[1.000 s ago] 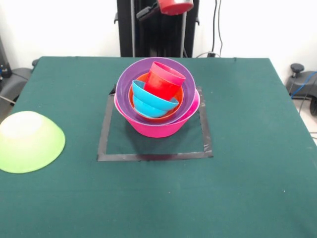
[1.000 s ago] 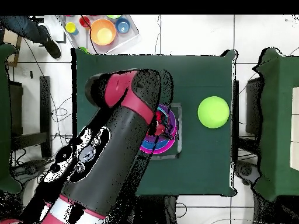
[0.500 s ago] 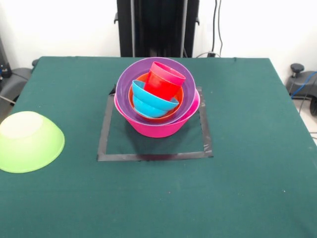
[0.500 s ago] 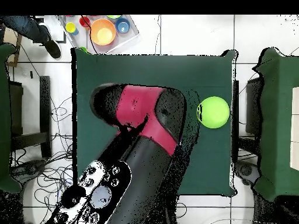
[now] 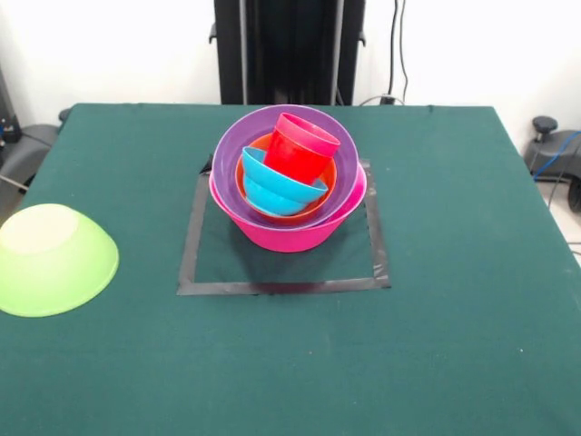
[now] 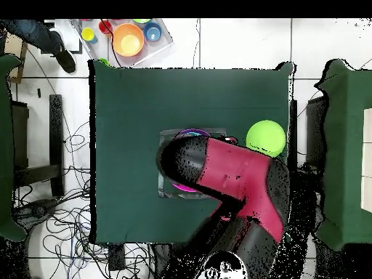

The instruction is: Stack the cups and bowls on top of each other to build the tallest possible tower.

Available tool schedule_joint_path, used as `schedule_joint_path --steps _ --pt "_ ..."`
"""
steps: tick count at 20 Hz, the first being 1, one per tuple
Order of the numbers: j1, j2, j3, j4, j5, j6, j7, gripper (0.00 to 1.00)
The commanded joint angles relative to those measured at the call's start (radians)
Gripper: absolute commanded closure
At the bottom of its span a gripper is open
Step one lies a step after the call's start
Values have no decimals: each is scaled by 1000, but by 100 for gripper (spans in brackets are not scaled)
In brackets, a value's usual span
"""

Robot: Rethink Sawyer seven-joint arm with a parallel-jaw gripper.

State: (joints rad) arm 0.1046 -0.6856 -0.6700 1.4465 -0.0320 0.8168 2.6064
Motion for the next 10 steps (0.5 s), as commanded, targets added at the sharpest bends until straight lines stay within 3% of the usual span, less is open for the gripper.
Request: schedule_joint_path --steps 1,10 --pt "-105 -30 336 238 63 -284 -86 0" --pt "-109 -78 366 242 11 -229 -95 0"
